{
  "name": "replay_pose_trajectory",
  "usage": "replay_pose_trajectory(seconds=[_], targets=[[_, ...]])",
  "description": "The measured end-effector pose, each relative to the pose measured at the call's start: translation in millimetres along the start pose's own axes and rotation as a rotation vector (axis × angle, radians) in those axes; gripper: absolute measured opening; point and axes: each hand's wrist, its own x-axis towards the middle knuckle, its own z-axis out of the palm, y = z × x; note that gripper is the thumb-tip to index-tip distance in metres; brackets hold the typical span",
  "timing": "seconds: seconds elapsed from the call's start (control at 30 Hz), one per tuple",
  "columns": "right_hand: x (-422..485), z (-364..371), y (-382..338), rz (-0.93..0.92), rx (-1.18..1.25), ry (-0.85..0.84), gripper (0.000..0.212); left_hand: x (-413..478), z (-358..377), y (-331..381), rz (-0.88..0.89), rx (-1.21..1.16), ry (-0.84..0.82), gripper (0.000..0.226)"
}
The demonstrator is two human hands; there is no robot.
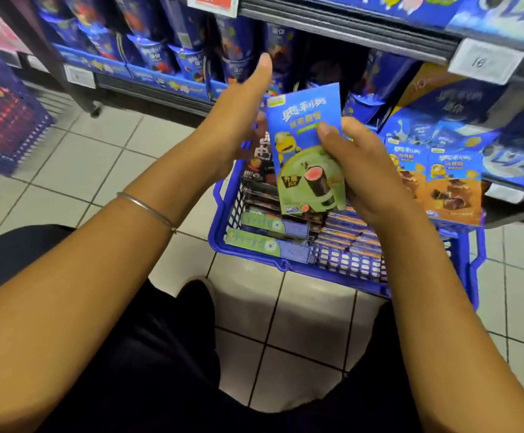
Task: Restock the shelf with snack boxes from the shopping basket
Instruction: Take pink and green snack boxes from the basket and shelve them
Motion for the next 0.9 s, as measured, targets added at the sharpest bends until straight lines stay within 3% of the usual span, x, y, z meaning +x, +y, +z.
replay_pose_trajectory(seconds=[0.07, 0.13, 0.23, 0.4, 0.5, 0.6, 0.67, 0.8, 0.9], targets=[[2.0, 4.8, -15.3, -0.021, 0.165, 0.037, 0.064, -8.8, 3.8, -4.8, -0.016, -0.127, -0.103, 0.053], [5.4, 7.8, -20.3, -0.057, 0.259, 0.06, 0.052, -15.1, 12.8, -9.4, 0.015, -0.204, -0.15, 0.051], [9.1, 14.1, -25.0, -0.052, 0.244, 0.066, 0.04, -16.0, 23.5, -12.7, 0.119, -0.259, -0.095, 0.034], [6.8, 15.1, -1.8, 0.075, 0.223, 0.133, 0.067, -11.0, 10.7, -10.5, 0.133, -0.29, 0.016, 0.027], [1.7, 19.7, 36.6, 0.213, 0.197, 0.145, 0.059, -4.4, 2.6, -9.8, 0.123, -0.296, 0.036, 0.026], [-4.6, 40.2, 72.8, 0.322, 0.0, 0.04, 0.039, -2.5, 1.1, -8.8, 0.105, -0.337, 0.015, 0.025], [-8.2, 49.3, 96.0, 0.271, -0.271, -0.109, 0.026, -2.3, 3.0, -7.0, 0.098, -0.368, -0.007, 0.025], [-16.6, 55.6, 112.9, 0.228, -0.783, -0.511, 0.053, -2.9, 9.3, -3.5, 0.066, -0.4, -0.053, 0.025], [-18.2, 55.0, 112.2, 0.207, -0.881, -0.541, 0.063, 0.4, 10.1, -2.7, 0.05, -0.427, -0.08, 0.024]])
